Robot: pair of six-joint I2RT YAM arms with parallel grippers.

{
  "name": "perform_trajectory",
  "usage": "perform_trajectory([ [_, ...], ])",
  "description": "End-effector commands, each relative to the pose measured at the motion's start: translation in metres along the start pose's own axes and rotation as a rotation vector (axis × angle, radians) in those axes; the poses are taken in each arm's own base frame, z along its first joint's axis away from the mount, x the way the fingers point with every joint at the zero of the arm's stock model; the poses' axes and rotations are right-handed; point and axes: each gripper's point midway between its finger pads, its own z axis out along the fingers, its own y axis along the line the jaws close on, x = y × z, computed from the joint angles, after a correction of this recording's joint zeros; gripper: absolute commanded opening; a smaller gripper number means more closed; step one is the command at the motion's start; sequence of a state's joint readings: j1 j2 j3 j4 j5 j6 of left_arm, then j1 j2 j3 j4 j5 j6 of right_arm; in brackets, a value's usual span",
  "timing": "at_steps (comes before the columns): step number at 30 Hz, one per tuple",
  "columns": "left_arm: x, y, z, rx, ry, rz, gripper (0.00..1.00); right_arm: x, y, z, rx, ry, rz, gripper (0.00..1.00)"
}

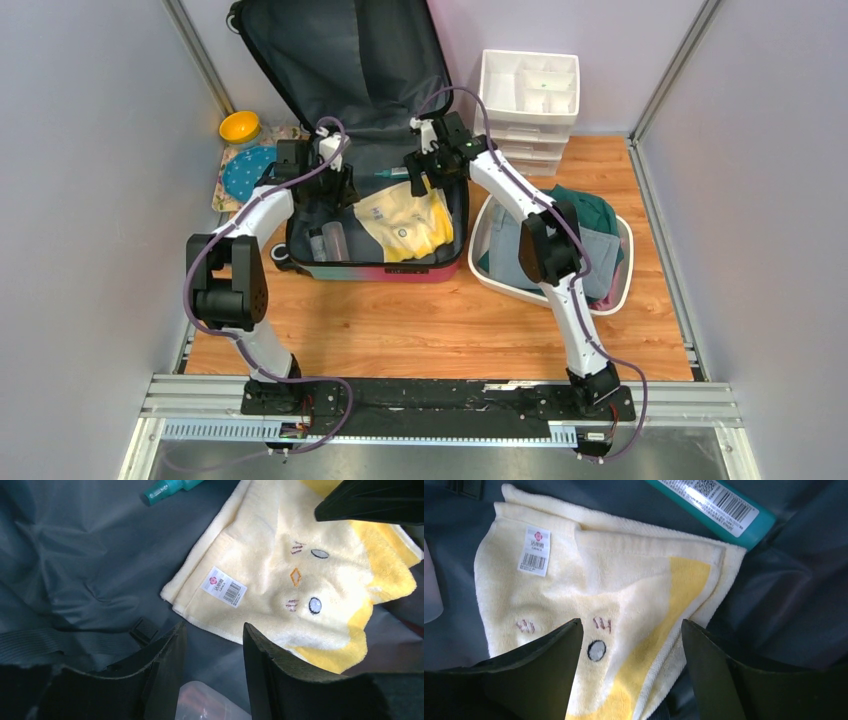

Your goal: Open, take out, and arrange the luggage

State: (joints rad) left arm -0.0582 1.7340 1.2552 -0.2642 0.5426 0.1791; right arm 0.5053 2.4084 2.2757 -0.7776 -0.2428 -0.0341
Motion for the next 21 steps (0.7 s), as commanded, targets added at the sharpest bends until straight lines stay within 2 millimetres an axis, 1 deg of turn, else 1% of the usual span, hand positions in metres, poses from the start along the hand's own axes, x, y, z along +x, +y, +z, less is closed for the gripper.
perform_trajectory([
  [1,-0.02,-0.005,-0.015,0.007,-0.064,-0.006,0.54,-0.006,-0.015,0.019,0.035,-0.032,0.007,0.78],
  [2,-0.021,-0.006,-0.016,0.004,-0.066,-0.003,0.54,-0.006,-0.017,0.02,0.054,-0.033,0.0,0.77],
  [3,-0.022,-0.006,-0.017,0.004,-0.069,-0.002,0.54,-0.006,-0.029,0.022,0.132,-0.035,-0.01,0.77],
  [5,-0.021,-0.007,-0.018,0.002,-0.069,0.0,0.54,-0.007,-0.038,0.024,0.229,-0.042,-0.058,0.77],
  [6,-0.021,-0.008,-0.02,0.004,-0.066,0.003,0.54,-0.008,-0.053,0.019,0.343,-0.044,-0.071,0.78],
  [7,-0.02,-0.009,-0.02,0.01,-0.066,0.007,0.54,-0.011,-0.05,0.018,0.363,-0.046,-0.107,0.8],
  [8,-0.018,-0.011,-0.02,0.014,-0.063,0.004,0.55,-0.013,-0.05,0.018,0.381,-0.058,-0.112,0.8],
  [9,-0.018,-0.011,-0.021,0.015,-0.065,0.004,0.54,-0.019,-0.055,0.008,0.451,-0.08,-0.115,0.81],
  [10,-0.017,-0.012,-0.022,0.017,-0.064,0.006,0.54,-0.024,-0.048,0.007,0.463,-0.093,-0.145,0.82],
  [11,-0.014,-0.013,-0.022,0.019,-0.06,0.005,0.54,-0.03,-0.049,-0.001,0.494,-0.118,-0.15,0.82],
  [13,-0.011,-0.016,-0.023,0.025,-0.062,0.01,0.54,-0.038,-0.043,-0.007,0.497,-0.147,-0.152,0.81],
  [14,-0.013,-0.016,-0.024,0.025,-0.066,0.016,0.54,-0.045,-0.042,-0.014,0.503,-0.173,-0.138,0.81],
  [16,-0.011,-0.017,-0.024,0.027,-0.066,0.016,0.54,-0.05,-0.039,-0.02,0.505,-0.195,-0.132,0.79],
  [18,-0.011,-0.017,-0.025,0.025,-0.068,0.019,0.54,-0.052,-0.043,-0.021,0.525,-0.2,-0.132,0.78],
  [19,-0.011,-0.017,-0.025,0.026,-0.071,0.022,0.54,-0.05,-0.045,-0.019,0.534,-0.192,-0.131,0.78],
  [20,-0.01,-0.017,-0.025,0.026,-0.07,0.021,0.54,-0.042,-0.05,-0.013,0.551,-0.164,-0.133,0.78],
  [21,-0.011,-0.018,-0.026,0.026,-0.072,0.021,0.55,-0.041,-0.052,-0.012,0.563,-0.16,-0.126,0.79],
])
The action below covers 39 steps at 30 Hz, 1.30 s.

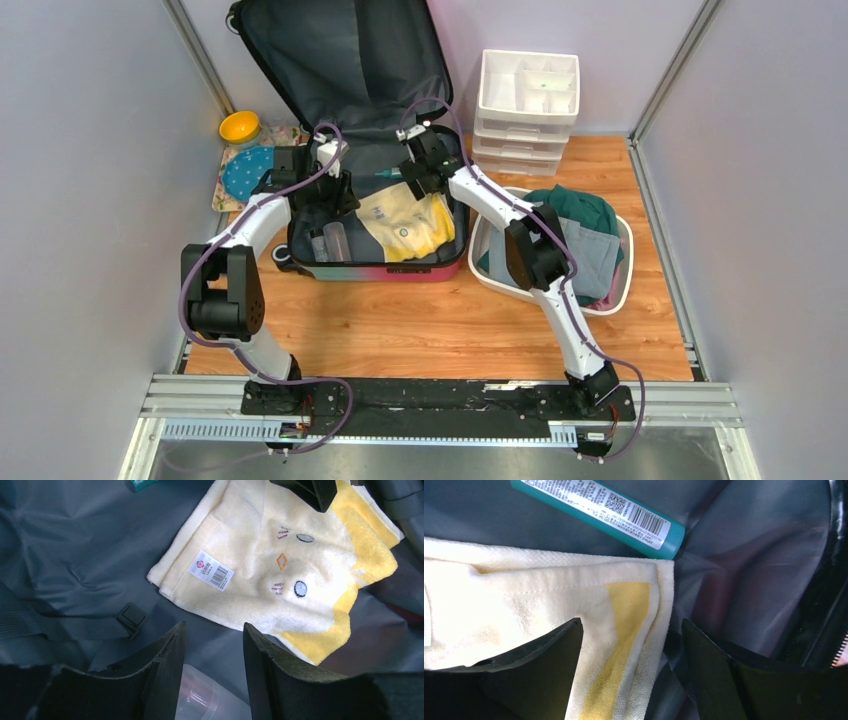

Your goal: Open, take out, and arrange the luggage

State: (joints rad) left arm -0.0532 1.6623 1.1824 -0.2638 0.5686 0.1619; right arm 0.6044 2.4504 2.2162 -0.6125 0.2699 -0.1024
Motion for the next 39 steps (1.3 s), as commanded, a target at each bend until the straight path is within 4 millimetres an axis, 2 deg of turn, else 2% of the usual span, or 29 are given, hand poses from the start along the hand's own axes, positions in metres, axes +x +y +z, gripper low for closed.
perform_trajectory([
  [1,-0.02,-0.005,-0.012,0.005,-0.067,0.043,0.54,-0.029,-0.033,-0.021,0.13,-0.061,0.029,0.79],
  [2,-0.02,-0.005,-0.012,0.005,-0.068,0.043,0.54,-0.018,-0.032,-0.011,0.134,-0.026,0.026,0.79],
  [5,-0.022,-0.005,-0.013,0.004,-0.069,0.05,0.54,-0.002,-0.021,-0.001,0.104,0.029,0.03,0.8],
  [8,-0.022,-0.004,-0.015,-0.002,-0.065,0.051,0.54,0.008,-0.007,0.003,0.03,0.059,0.034,0.74],
  [12,-0.021,-0.001,-0.014,-0.012,-0.057,0.025,0.54,0.011,0.01,0.001,-0.075,0.068,0.042,0.61],
  [14,-0.023,0.0,-0.014,-0.011,-0.043,-0.008,0.55,0.012,0.017,0.0,-0.131,0.074,0.048,0.61],
  [19,-0.03,0.001,-0.014,0.014,-0.051,-0.064,0.55,0.009,0.012,0.0,-0.141,0.07,0.073,0.5],
  [20,-0.031,0.001,-0.014,0.014,-0.057,-0.069,0.56,0.007,0.011,0.0,-0.14,0.067,0.071,0.45],
  [21,-0.032,0.001,-0.016,0.009,-0.062,-0.069,0.56,0.004,0.011,-0.002,-0.143,0.059,0.069,0.36],
  [23,-0.034,0.002,-0.017,0.002,-0.075,-0.073,0.56,-0.006,0.013,-0.009,-0.167,0.033,0.061,0.29],
  [24,-0.033,0.001,-0.017,0.009,-0.077,-0.081,0.56,-0.006,0.016,-0.012,-0.189,0.031,0.059,0.29],
  [25,-0.036,0.0,-0.018,0.01,-0.093,-0.077,0.56,-0.02,0.016,-0.023,-0.214,-0.011,0.059,0.29],
  [26,-0.039,-0.002,-0.02,0.017,-0.108,-0.079,0.57,-0.027,0.027,-0.032,-0.29,-0.04,0.043,0.28],
  [27,-0.037,-0.006,-0.02,0.038,-0.116,-0.078,0.57,-0.015,0.034,-0.031,-0.322,-0.025,0.024,0.27],
  [28,-0.042,-0.006,-0.022,0.042,-0.146,-0.058,0.58,-0.043,0.032,-0.049,-0.339,-0.128,0.017,0.26],
  [29,-0.048,-0.009,-0.027,0.046,-0.174,-0.033,0.59,-0.046,0.038,-0.055,-0.381,-0.158,0.0,0.23],
  [30,-0.043,-0.011,-0.027,0.061,-0.183,-0.029,0.59,-0.051,0.039,-0.062,-0.402,-0.194,-0.038,0.15],
  [32,-0.055,-0.019,-0.034,0.083,-0.255,0.028,0.59,-0.064,0.046,-0.08,-0.465,-0.27,-0.075,0.05],
  [33,-0.05,-0.016,-0.037,0.099,-0.268,0.025,0.59,-0.067,0.048,-0.086,-0.484,-0.296,-0.105,0.0],
  [34,-0.056,-0.017,-0.039,0.108,-0.296,0.051,0.6,-0.071,0.049,-0.093,-0.499,-0.328,-0.126,0.0],
  [35,-0.054,-0.019,-0.039,0.131,-0.296,0.065,0.6,-0.074,0.055,-0.1,-0.546,-0.35,-0.145,0.0],
  [36,-0.054,-0.031,-0.042,0.205,-0.302,0.098,0.6,-0.074,0.058,-0.104,-0.567,-0.364,-0.162,0.0],
  [39,-0.053,-0.039,-0.046,0.252,-0.316,0.159,0.6,-0.078,0.071,-0.123,-0.667,-0.425,-0.233,0.0],
])
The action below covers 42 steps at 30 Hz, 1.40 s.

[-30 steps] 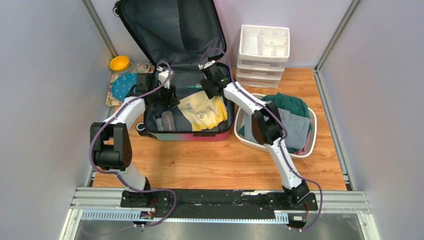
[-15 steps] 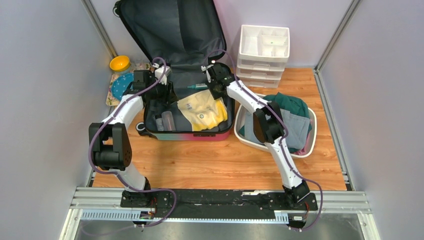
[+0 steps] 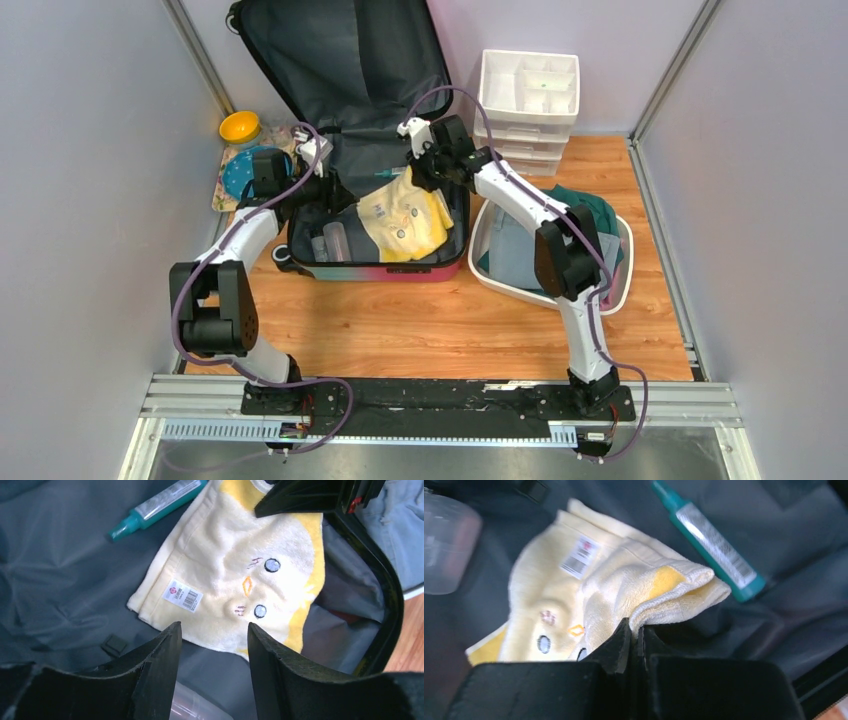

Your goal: Open, take out, and arrange the luggage

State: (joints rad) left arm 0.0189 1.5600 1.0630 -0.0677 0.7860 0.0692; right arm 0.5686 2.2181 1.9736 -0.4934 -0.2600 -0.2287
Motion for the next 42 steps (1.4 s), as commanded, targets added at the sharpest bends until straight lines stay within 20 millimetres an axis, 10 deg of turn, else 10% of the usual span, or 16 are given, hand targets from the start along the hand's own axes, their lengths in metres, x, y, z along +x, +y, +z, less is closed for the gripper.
perform_trajectory([
  [1,-0.032,-0.026,-0.01,0.15,-0.117,0.206,0.6,-0.063,0.043,-0.032,-0.212,-0.233,-0.2,0.0],
  [14,-0.038,-0.066,-0.027,0.345,-0.201,0.551,0.69,-0.068,0.126,-0.089,-0.612,-0.391,-0.449,0.0],
  [42,-0.02,-0.13,-0.018,0.548,-0.176,0.847,0.82,-0.069,0.196,-0.14,-0.768,-0.479,-0.756,0.0],
])
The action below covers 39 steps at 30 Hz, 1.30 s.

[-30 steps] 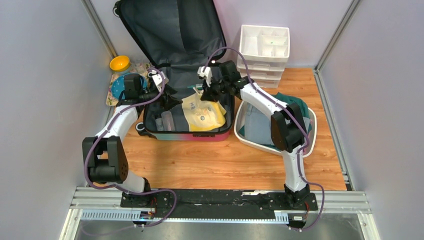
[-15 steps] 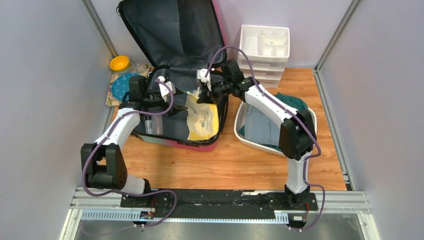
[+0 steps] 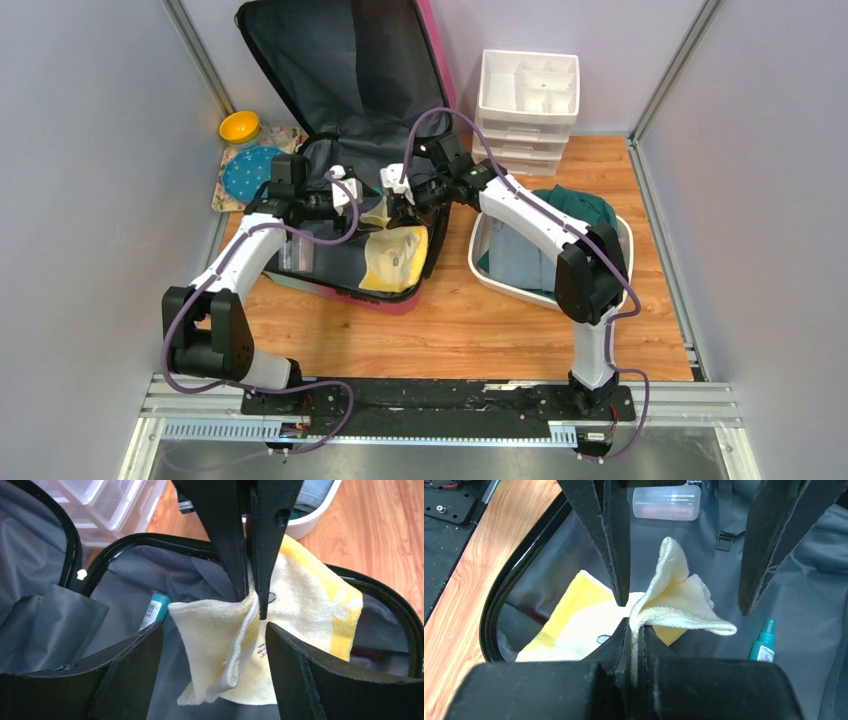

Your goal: Open, take out, and arrange the luggage

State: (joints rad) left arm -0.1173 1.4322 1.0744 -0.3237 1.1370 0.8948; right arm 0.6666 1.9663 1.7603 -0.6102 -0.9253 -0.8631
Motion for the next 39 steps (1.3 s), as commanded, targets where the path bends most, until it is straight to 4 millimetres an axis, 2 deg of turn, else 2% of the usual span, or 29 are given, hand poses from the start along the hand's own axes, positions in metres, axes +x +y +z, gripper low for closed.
perform_trajectory([
  [1,-0.02,-0.009,0.003,0.059,-0.049,0.101,0.82,-0.08,0.014,-0.012,-0.037,-0.152,-0.196,0.0],
  [4,-0.018,-0.009,0.007,0.068,-0.042,0.108,0.78,-0.08,0.015,-0.011,-0.04,-0.151,-0.209,0.0],
  [10,-0.012,-0.002,0.014,0.082,-0.019,0.088,0.6,-0.074,0.019,-0.01,-0.05,-0.133,-0.216,0.0],
  [11,-0.013,-0.001,0.014,0.082,-0.02,0.083,0.49,-0.072,0.019,-0.01,-0.049,-0.128,-0.212,0.0],
  [13,-0.013,0.001,0.015,0.08,-0.017,0.081,0.37,-0.069,0.018,-0.01,-0.043,-0.119,-0.211,0.0],
  [14,-0.013,0.001,0.015,0.082,-0.013,0.072,0.16,-0.068,0.018,-0.01,-0.04,-0.115,-0.211,0.0],
  [15,-0.011,0.001,0.015,0.086,-0.008,0.066,0.03,-0.067,0.016,-0.011,-0.03,-0.108,-0.212,0.0],
  [16,-0.011,0.0,0.014,0.087,0.0,0.061,0.0,-0.065,0.015,-0.011,-0.027,-0.103,-0.206,0.0],
  [20,-0.012,-0.002,0.012,0.072,-0.001,0.061,0.0,-0.059,0.009,-0.012,-0.008,-0.096,-0.171,0.03],
  [21,-0.013,-0.001,0.011,0.061,-0.001,0.054,0.0,-0.057,0.006,-0.011,0.009,-0.083,-0.153,0.18],
  [23,-0.012,0.007,0.008,0.017,-0.003,0.01,0.0,-0.051,0.0,-0.013,0.029,-0.069,-0.074,0.39],
  [24,-0.009,0.014,0.002,-0.013,0.003,-0.012,0.0,-0.048,-0.004,-0.016,0.045,-0.063,-0.05,0.58],
  [26,-0.008,0.027,-0.006,-0.06,0.006,-0.043,0.0,-0.038,-0.015,-0.024,0.076,-0.055,0.009,0.64],
  [27,-0.003,0.034,-0.012,-0.088,0.022,-0.053,0.0,-0.033,-0.017,-0.027,0.085,-0.052,0.049,0.7],
  [31,0.007,0.055,-0.026,-0.182,0.07,-0.066,0.0,-0.006,-0.036,-0.041,0.135,-0.032,0.174,0.72],
  [32,0.009,0.058,-0.028,-0.196,0.075,-0.079,0.0,-0.003,-0.041,-0.044,0.149,-0.033,0.199,0.76],
  [34,0.014,0.068,-0.034,-0.235,0.098,-0.088,0.0,0.006,-0.048,-0.048,0.174,-0.032,0.285,0.77],
  [37,0.019,0.077,-0.039,-0.281,0.123,-0.092,0.0,0.016,-0.048,-0.045,0.178,-0.01,0.328,0.75],
  [39,0.019,0.08,-0.042,-0.298,0.129,-0.082,0.0,0.03,-0.047,-0.042,0.2,0.033,0.358,0.72],
])
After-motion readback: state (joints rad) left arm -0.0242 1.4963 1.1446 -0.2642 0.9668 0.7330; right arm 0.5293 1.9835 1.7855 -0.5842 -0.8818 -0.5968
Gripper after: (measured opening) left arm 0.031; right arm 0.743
